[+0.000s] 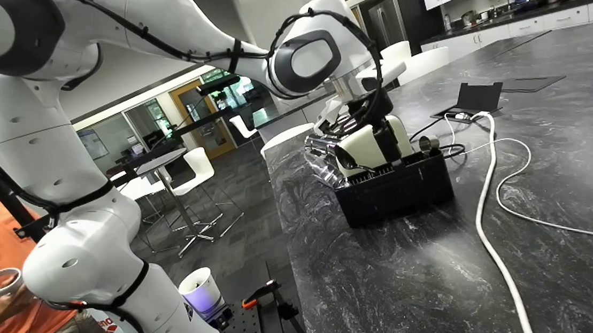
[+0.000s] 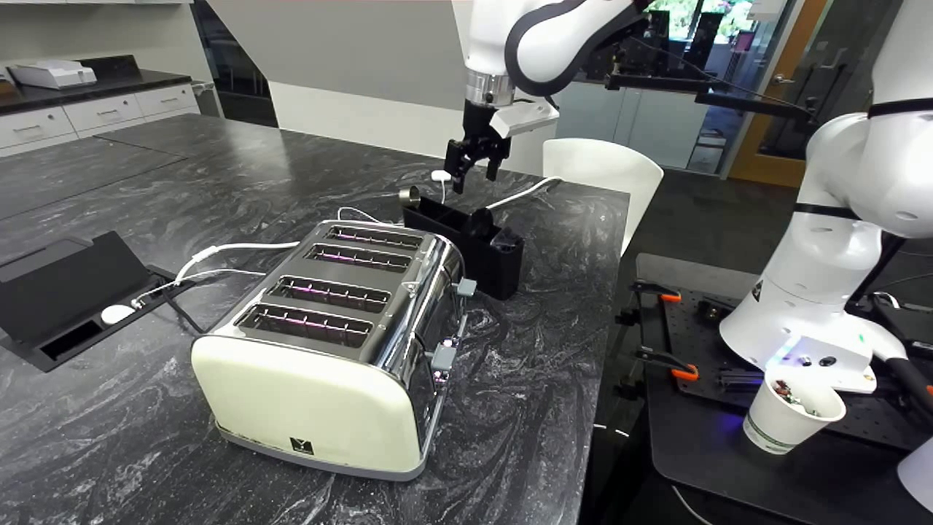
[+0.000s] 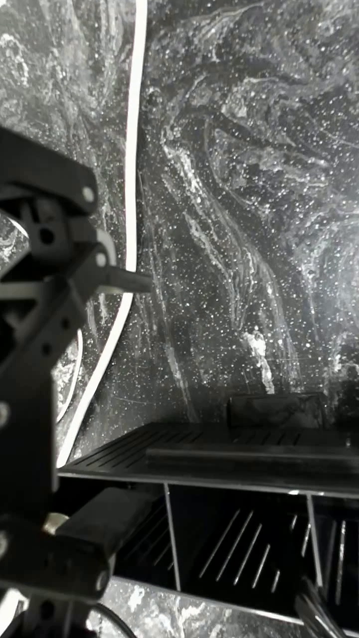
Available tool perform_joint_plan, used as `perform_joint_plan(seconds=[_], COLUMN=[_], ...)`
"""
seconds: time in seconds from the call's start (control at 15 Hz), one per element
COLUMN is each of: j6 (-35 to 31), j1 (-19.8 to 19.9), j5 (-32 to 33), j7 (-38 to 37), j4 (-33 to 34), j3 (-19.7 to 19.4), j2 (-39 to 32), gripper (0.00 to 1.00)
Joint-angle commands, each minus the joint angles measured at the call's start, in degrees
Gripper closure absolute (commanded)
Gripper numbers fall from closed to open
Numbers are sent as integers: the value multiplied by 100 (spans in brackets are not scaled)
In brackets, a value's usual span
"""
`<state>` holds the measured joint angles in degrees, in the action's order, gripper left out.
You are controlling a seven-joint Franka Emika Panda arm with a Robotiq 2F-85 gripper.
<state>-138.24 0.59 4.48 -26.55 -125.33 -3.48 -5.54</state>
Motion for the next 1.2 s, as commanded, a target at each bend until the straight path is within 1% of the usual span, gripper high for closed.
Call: perform_joint_plan(seconds=[0.0, 0.2, 0.33, 0.67, 1.13], j6=[-120, 28, -7, -135, -399], j1=[-9, -2, -12, -75, -151], j5=[-318, -755, -828, -465, -336], j7=[477, 986, 1184, 1044, 892], j4=[-184, -195, -219, -281, -272], j3=[88, 168, 192, 172, 159], j2=[152, 167, 148, 8, -305], gripper=[0, 0, 0, 0, 0])
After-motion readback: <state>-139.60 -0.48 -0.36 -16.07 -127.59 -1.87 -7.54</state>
